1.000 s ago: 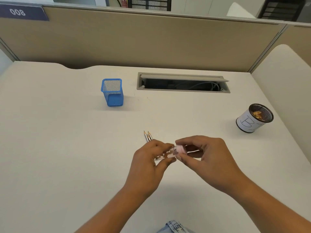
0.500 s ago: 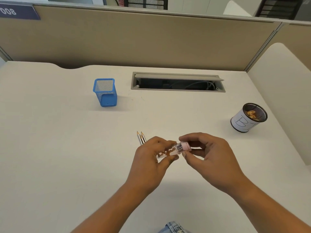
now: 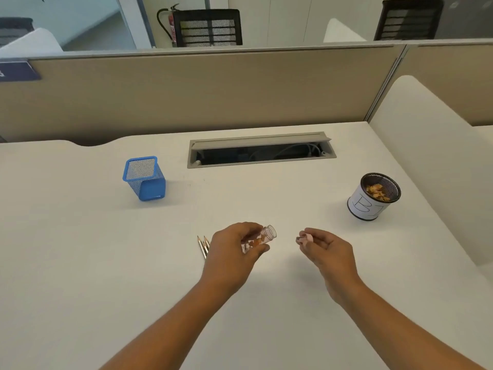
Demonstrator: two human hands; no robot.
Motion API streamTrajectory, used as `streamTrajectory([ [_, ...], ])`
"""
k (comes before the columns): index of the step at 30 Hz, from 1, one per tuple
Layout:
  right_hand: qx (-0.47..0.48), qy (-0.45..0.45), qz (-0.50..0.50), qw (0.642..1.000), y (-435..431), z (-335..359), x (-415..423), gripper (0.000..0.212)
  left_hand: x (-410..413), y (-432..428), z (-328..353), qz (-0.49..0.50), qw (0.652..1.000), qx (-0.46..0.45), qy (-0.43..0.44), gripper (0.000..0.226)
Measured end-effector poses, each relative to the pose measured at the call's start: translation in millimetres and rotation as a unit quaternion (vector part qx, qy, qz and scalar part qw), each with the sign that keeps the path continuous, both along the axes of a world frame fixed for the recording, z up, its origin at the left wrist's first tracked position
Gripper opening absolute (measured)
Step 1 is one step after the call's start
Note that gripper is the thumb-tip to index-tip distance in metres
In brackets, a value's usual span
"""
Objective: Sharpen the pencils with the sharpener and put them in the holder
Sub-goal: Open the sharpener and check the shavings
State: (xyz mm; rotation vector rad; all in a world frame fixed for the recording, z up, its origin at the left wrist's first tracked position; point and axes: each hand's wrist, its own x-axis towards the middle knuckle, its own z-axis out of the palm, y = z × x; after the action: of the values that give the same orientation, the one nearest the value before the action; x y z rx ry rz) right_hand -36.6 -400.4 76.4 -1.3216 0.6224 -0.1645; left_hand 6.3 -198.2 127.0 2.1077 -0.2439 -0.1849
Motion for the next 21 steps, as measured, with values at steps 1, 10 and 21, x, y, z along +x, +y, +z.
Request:
streamTrajectory([
  [1, -0.036, 0.01, 0.001, 0.999, -8, -10, 2, 0.015, 5, -6, 0, -0.004, 1.0, 0.002, 0.001, 0.033],
  [10, -0.246, -0.021, 0.048, 0.968, -28, -55, -8, 0.027, 43, -75, -4, -0.081, 0.995, 0.056, -0.03, 0.033],
  [21, -0.313, -0.053, 0.076, 0.945, -34, -71, -8, 0.026, 98, -211, 29, -0.234, 0.947, 0.145, -0.168, 0.037],
])
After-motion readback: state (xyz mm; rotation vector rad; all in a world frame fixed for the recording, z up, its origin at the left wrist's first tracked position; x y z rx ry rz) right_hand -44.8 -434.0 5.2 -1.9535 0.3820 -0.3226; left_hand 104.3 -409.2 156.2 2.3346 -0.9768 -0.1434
